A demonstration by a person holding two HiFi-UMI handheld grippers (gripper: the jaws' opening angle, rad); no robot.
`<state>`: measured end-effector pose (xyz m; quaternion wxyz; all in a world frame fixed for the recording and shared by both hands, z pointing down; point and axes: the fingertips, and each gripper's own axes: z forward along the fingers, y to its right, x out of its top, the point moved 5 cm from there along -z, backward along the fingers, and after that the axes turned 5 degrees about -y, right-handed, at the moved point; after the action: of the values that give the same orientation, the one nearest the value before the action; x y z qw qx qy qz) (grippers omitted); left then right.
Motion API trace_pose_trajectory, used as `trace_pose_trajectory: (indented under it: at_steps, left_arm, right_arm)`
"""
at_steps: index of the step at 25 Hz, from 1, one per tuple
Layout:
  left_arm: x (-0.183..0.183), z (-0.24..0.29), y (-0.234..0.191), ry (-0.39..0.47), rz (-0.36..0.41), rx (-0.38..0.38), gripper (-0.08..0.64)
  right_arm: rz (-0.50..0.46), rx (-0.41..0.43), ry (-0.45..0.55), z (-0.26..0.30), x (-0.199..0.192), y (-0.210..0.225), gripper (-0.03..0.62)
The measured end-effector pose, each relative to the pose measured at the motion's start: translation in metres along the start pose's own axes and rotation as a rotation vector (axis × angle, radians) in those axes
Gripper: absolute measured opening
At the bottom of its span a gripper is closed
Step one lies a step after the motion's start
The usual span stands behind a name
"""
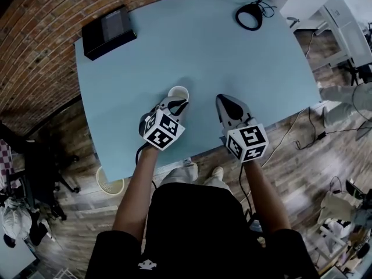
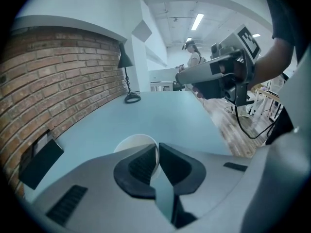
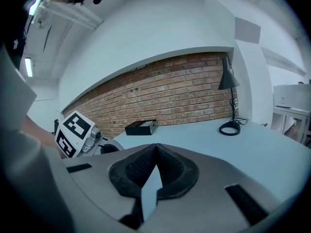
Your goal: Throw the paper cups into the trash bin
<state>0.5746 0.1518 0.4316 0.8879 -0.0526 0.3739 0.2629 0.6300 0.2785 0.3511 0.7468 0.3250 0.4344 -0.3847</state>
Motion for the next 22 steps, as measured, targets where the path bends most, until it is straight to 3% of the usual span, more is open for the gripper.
trace_pose_trajectory:
  at_steps: [22]
  left_arm:
    - [0.061, -0.085, 0.067, 0.244, -0.21, 0.147, 0.031]
  right_arm:
    - [-0.107, 0.118, 0.066, -0.064, 0.022, -0.005, 0.003]
